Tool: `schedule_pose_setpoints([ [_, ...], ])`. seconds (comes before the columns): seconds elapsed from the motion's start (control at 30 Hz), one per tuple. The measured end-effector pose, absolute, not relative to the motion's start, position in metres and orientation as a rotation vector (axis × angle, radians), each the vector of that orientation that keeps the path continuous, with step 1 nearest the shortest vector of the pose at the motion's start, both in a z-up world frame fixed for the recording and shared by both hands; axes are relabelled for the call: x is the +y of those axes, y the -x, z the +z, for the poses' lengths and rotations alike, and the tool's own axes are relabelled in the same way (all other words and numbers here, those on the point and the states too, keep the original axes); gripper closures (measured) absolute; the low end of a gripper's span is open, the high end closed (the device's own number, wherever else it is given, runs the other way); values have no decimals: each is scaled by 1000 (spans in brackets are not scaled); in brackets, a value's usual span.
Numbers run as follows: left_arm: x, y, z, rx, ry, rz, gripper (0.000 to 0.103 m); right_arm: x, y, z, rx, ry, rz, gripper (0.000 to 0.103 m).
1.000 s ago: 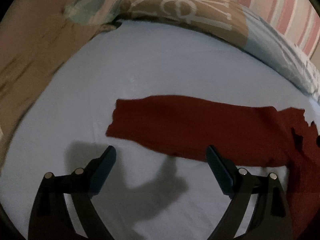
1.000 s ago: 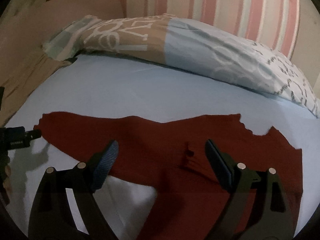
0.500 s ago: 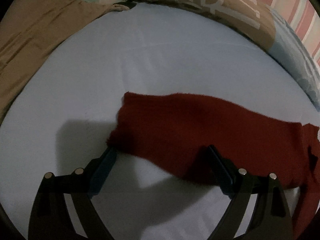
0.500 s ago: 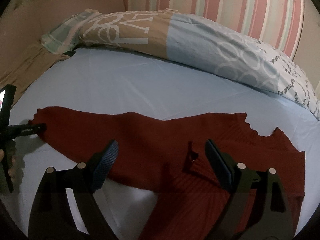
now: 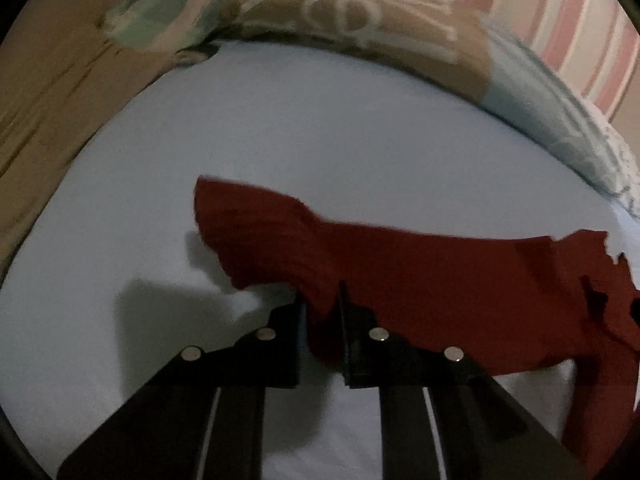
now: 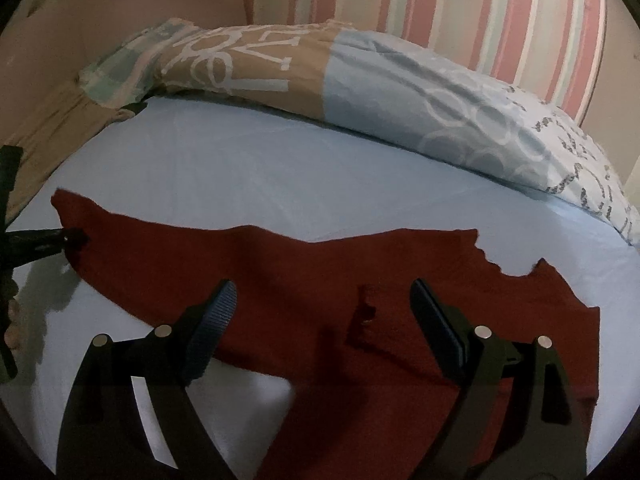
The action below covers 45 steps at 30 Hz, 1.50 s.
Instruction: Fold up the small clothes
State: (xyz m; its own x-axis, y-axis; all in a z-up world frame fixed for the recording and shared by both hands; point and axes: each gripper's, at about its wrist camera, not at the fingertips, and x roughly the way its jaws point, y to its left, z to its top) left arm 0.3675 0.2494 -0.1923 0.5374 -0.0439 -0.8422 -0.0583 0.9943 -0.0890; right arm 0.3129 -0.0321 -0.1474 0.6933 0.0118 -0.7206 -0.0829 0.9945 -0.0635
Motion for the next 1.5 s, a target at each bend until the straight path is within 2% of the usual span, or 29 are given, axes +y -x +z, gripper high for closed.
schedule_pose_setpoints([
  [0.47, 96, -367, -154, 979, 31, -276, 90, -151, -295, -136, 820, 33, -126, 15],
  [0.97, -139, -353, -154, 997, -35, -563, 90, -312, -236, -130, 832, -13, -313, 15],
  [1.27, -215, -350, -186, 1064, -124, -618, 89, -368, -215, -135, 846, -34, -380, 15],
  [1.3, -218, -349, -193, 1088, -137, -611, 85, -372, -213, -137, 848, -40, -384, 15],
  [1.4, -220, -345, -211, 1108, -190, -581, 56, -377, -211, -142, 854, -41, -392, 15],
  [1.5, -210, -333, -208, 1076, -224, -572, 45, -377, -211, -150, 862, -53, -392, 15],
])
